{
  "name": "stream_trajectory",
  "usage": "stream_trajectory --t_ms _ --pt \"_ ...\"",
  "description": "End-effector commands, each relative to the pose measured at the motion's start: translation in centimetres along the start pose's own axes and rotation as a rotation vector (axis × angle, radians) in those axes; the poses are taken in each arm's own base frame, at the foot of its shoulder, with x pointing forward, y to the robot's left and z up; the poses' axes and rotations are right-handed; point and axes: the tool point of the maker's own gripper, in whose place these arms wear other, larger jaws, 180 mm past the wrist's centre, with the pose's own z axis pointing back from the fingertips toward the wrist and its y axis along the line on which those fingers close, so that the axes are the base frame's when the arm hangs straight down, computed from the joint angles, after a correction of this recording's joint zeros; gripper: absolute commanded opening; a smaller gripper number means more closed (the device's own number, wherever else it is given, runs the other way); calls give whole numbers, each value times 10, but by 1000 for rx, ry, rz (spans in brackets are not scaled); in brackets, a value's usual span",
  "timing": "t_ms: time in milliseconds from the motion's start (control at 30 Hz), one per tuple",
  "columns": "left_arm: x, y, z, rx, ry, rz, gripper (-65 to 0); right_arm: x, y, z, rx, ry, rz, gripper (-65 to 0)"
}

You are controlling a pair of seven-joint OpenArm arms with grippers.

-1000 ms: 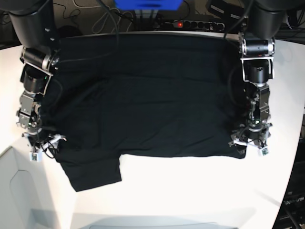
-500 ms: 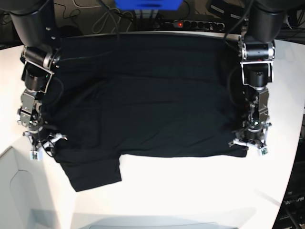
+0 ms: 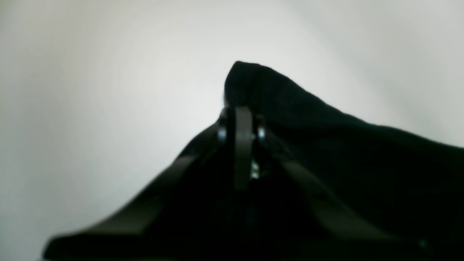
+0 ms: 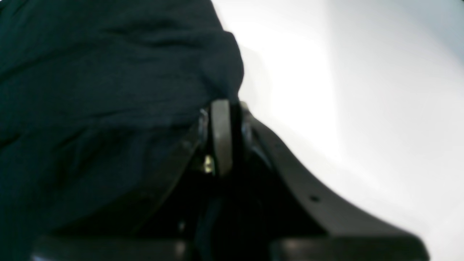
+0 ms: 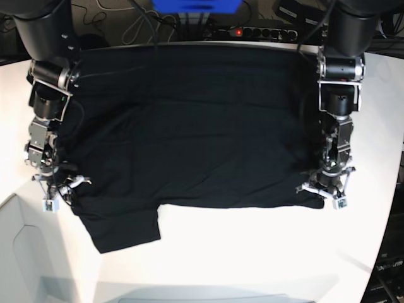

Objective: Fold the T-shirt properly
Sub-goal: 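Reach both grippers to the hem corners and grasp them, then fold the hem up over the body toward the collar with both grippers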

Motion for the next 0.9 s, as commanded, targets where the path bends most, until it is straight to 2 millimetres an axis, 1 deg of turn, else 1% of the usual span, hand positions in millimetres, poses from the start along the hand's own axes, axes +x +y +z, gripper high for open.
stream_trajectory --t_ms 0,67,100,200,233,333,400,500,567,633,667,700,733,800,867 --pt "22 -6 1 -17 -39 -3 -650 -5 -4 0 -10 51 22 -650" --pt "34 -10 5 -34 -73 -12 -650 -5 -4 0 -10 51 23 -650" --pt "34 -12 8 -42 -83 -17 -650 -4 -4 1 -10 49 22 -650" --pt "54 -29 22 -90 -157 -38 -650 -1 -4 1 -8 43 23 -650" --pt "57 -32 25 -99 -172 -42 -650 -1 -4 1 -8 43 23 -650" --pt "67 -36 34 -112 -210 -55 -650 -1 -3 0 -7 41 23 -650" --pt "64 -37 38 -118 -213 -61 -650 0 -2 0 -5 40 22 -650" --pt "67 -39 41 -126 -224 -65 -650 1 -3 0 -6 35 16 -650" --pt "57 -37 43 -126 -209 -67 -650 5 -4 1 -10 24 22 -650" --pt "56 -38 45 -129 -211 -71 -650 13 -6 5 -18 -1 38 -650" --pt "52 -38 45 -130 -206 -72 -650 11 -7 7 -21 -2 44 -650" --pt "49 -37 45 -129 -200 -72 -650 12 -7 9 -24 -11 52 -650" --pt "47 -37 45 -129 -199 -69 -650 15 -1 10 -18 -26 60 -650" --pt "46 -31 46 -118 -197 -59 -650 24 3 15 -22 -62 83 -650" --pt "45 -17 47 -87 -200 -28 -650 30 2 24 -34 -94 113 -650"
